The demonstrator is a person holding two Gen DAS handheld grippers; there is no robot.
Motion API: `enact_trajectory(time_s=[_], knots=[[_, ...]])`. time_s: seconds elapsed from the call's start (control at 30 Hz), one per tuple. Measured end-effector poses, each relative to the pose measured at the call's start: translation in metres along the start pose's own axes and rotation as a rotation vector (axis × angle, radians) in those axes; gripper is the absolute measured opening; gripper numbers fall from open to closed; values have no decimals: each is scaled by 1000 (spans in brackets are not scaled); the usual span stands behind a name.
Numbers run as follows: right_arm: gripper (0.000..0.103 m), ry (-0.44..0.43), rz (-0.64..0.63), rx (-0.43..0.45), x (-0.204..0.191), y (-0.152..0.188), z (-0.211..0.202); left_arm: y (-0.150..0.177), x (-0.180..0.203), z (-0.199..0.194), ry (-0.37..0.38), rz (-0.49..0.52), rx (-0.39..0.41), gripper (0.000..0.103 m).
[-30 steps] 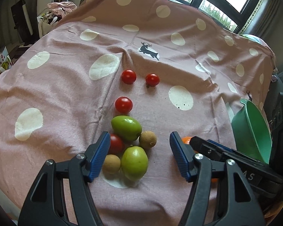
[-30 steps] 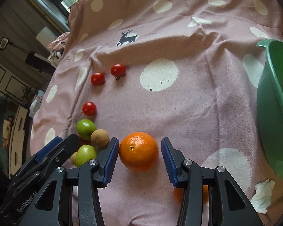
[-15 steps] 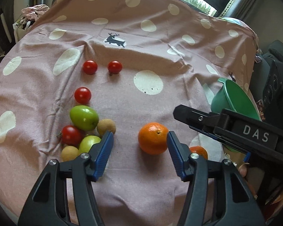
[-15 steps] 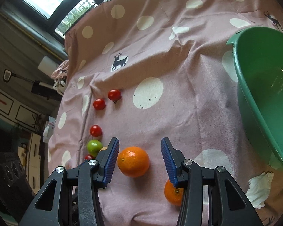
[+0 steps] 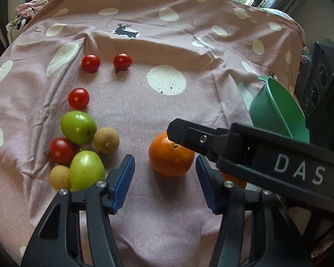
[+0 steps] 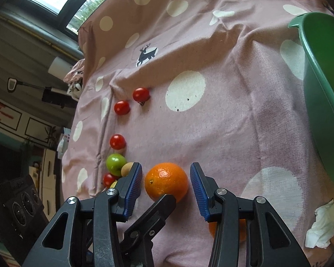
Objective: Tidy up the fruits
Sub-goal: 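Close the right gripper around the orange, then lift the orange with the right gripper and carry it over the green bowl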
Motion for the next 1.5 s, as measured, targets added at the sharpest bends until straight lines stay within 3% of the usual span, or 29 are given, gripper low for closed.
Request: enact_trajectory(time_s=[0.83, 1.1, 1.5], knots=[[48, 40, -30, -19, 4, 2, 8, 5, 6, 16, 34, -17, -41, 44], [45, 36, -52, -15, -1, 4, 7, 3, 7, 10, 37, -3, -13, 44], [44, 37, -132, 80, -20, -1, -15, -7, 14, -15, 57, 18, 79, 44]])
Point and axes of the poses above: each gripper's, at about its wrist camera, not at the fingertips, and z roughly the way its jaws point, x to its right, y to its underside, the point moved 10 cm from there along z, roughly the way its jaws point, and after that the axes turned 3 degrees about -x, right-handed, at the moved point
